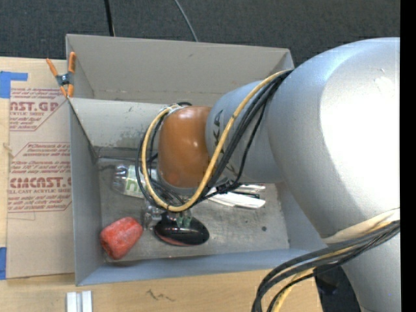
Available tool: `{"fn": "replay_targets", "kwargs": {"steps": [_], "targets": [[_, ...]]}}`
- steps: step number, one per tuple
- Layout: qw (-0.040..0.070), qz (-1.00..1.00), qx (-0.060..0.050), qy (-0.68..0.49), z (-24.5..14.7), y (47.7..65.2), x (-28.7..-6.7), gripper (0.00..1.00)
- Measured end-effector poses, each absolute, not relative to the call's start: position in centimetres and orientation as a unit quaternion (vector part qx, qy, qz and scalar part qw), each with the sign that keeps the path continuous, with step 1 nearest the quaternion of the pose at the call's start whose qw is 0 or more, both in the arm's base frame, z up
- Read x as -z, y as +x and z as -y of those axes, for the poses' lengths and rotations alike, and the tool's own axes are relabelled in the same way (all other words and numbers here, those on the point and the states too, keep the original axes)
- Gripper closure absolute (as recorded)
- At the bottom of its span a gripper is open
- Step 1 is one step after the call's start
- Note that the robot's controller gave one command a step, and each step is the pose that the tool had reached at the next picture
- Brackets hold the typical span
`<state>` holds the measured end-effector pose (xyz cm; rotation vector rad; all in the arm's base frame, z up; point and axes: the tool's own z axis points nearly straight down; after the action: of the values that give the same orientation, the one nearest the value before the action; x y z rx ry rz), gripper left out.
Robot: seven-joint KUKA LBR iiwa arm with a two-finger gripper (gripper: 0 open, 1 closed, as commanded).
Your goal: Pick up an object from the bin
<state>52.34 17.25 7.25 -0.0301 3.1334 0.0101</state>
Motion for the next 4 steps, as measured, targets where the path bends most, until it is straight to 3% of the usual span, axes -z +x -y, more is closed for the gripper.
{"fn": "replay_targets", "kwargs": {"steps": [1,2,3,4], "targets": [[0.001,-1.0,-0.001,-0.01,-17.1,52.2,-7.1,0.0],[0.001,-1.0,-0.002,-0.01,-17.1,52.2,-7.1,0.0],[-0.002,-1.0,0.001,0.002,-20.0,50.0,-9.7,0.0],[0.0,-1.0,0.001,-0.016,-22.0,50.8,-10.0,1.0]]}}
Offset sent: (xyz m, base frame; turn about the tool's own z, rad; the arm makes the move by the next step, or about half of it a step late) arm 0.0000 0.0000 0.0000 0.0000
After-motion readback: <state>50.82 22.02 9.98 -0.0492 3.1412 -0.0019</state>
